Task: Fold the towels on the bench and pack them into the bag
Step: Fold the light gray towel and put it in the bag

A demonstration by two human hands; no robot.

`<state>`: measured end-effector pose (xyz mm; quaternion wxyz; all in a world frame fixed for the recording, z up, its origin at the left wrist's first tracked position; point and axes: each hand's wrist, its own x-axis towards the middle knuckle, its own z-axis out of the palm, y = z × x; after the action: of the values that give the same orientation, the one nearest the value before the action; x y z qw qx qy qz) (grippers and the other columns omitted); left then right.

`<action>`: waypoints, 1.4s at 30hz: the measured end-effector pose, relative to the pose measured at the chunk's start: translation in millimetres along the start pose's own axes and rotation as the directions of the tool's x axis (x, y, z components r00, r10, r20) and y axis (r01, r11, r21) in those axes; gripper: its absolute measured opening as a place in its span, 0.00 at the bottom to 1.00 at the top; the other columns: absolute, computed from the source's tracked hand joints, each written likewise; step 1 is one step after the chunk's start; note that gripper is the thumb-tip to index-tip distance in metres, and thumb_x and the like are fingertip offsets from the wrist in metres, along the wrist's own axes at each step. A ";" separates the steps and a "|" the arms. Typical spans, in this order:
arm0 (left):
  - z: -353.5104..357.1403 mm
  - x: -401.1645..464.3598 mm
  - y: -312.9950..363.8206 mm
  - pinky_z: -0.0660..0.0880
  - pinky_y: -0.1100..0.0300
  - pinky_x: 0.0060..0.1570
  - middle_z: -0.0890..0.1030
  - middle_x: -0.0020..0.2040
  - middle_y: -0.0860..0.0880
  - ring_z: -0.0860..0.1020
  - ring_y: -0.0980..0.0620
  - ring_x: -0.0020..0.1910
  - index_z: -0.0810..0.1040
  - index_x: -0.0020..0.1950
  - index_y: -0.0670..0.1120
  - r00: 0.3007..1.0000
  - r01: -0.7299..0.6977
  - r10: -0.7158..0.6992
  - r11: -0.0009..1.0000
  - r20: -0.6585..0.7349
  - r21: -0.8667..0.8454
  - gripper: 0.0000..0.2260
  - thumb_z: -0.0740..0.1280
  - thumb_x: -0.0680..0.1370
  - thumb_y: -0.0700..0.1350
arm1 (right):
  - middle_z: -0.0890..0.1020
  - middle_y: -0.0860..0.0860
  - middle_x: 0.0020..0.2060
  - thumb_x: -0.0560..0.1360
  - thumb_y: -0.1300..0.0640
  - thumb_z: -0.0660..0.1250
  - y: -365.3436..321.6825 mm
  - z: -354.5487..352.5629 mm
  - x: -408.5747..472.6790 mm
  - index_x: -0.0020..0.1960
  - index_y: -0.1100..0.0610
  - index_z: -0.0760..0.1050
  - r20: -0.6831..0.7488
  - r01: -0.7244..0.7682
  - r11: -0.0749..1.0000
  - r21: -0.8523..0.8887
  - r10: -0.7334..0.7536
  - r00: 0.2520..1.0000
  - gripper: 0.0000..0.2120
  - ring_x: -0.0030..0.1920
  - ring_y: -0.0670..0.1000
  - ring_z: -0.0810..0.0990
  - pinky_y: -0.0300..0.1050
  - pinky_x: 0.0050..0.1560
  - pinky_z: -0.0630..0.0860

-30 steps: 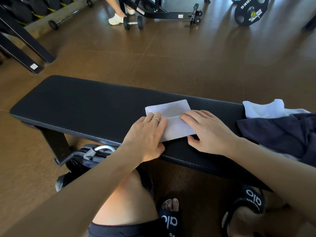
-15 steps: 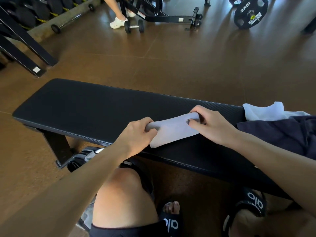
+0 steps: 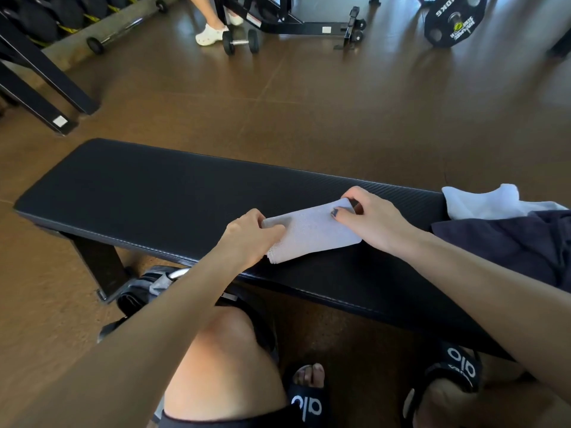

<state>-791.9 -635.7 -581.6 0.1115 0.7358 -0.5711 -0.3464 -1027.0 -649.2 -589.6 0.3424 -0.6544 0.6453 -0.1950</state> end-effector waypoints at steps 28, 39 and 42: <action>-36.8 -40.0 -11.8 0.79 0.58 0.57 0.81 0.57 0.46 0.81 0.51 0.55 0.77 0.59 0.46 0.923 0.031 0.013 0.993 0.385 -0.109 0.16 0.72 0.73 0.45 | 0.78 0.53 0.51 0.76 0.56 0.71 -29.4 10.2 -29.3 0.54 0.56 0.76 0.186 -0.091 0.984 0.154 0.062 0.981 0.08 0.53 0.53 0.79 0.50 0.52 0.79; -77.8 -82.8 -68.1 0.79 0.55 0.48 0.81 0.50 0.47 0.80 0.47 0.50 0.83 0.49 0.47 0.985 -0.031 0.061 0.983 0.162 -0.182 0.10 0.70 0.68 0.43 | 0.79 0.51 0.52 0.74 0.57 0.73 -83.6 40.1 -45.6 0.57 0.55 0.75 0.324 0.084 0.996 0.030 -0.089 0.942 0.13 0.56 0.52 0.79 0.48 0.54 0.78; -99.8 -94.4 -79.1 0.71 0.55 0.43 0.80 0.46 0.49 0.76 0.48 0.47 0.83 0.41 0.50 0.994 -0.093 0.097 0.992 0.043 -0.086 0.10 0.69 0.61 0.47 | 0.75 0.48 0.65 0.71 0.57 0.75 -108.9 56.6 -52.4 0.73 0.47 0.65 0.404 0.256 0.966 -0.024 -0.225 0.887 0.34 0.67 0.50 0.73 0.47 0.64 0.71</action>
<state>-678.0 -546.7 -516.4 0.1450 0.6941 -0.5929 -0.3817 -914.9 -594.2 -542.6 0.4142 -0.7679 0.4830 -0.0740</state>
